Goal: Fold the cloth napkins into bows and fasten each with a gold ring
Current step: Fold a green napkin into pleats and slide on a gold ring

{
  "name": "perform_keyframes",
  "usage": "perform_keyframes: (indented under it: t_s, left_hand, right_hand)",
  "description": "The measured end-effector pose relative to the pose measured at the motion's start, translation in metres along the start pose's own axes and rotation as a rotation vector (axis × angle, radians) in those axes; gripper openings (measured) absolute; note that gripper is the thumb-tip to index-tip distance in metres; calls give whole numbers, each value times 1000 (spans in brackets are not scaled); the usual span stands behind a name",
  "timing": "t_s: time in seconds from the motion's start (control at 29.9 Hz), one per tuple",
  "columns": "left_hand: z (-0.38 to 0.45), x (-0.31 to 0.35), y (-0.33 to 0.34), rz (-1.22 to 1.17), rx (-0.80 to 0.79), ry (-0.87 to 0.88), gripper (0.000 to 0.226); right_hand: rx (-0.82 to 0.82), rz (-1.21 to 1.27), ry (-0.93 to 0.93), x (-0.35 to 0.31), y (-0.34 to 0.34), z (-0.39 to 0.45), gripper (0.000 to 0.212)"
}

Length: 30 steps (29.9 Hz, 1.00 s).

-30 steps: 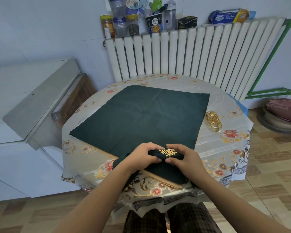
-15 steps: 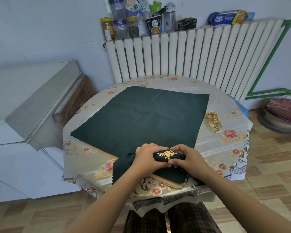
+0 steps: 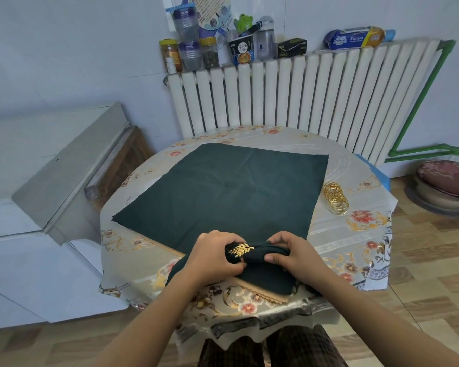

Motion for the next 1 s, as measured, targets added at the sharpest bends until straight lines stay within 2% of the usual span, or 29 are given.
perform_keyframes:
  t_s: [0.1, 0.17, 0.27, 0.37, 0.43, 0.5, 0.63, 0.77, 1.0]
  left_hand:
    - [-4, -8, -5, 52, -3, -16, 40]
    - [-6, -9, -6, 101, -19, -7, 52]
    - [-13, -15, -3, -1, -10, -64, 65]
    - [-26, -24, -3, -149, 44, -80, 46]
    - [-30, -25, -3, -207, 38, -52, 36]
    - [-31, -25, -4, -262, 66, -52, 32]
    - [-28, -27, -5, -415, 174, -157, 31]
    - [-30, -31, 2, -356, 189, -161, 30]
    - [-42, -28, 14, -323, 218, -151, 21]
  right_hand:
    - [6, -4, -4, -2, -1, -1, 27]
    - [10, -12, -12, -4, 0, -3, 30]
    - [-23, -107, -26, -9, 0, -8, 41]
    - [-31, -478, -172, -18, 4, -10, 64]
    - [-18, -570, -336, -25, 9, -6, 68]
    - [-56, -552, -415, -33, 20, -1, 62]
    - [-76, -481, -444, -38, 43, 8, 46]
    - [-42, -322, -429, -29, 43, 10, 35]
    - [1, -259, -519, -10, 46, 3, 27]
Point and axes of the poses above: each hand's wrist, its own z-axis towards the middle knuckle, its own y-axis out of the palm, x = y × z, the point moved 1 cm from there along z, towards the middle knuckle, and after that the axes turned 15 degrees about z, right-handed, at the moved point
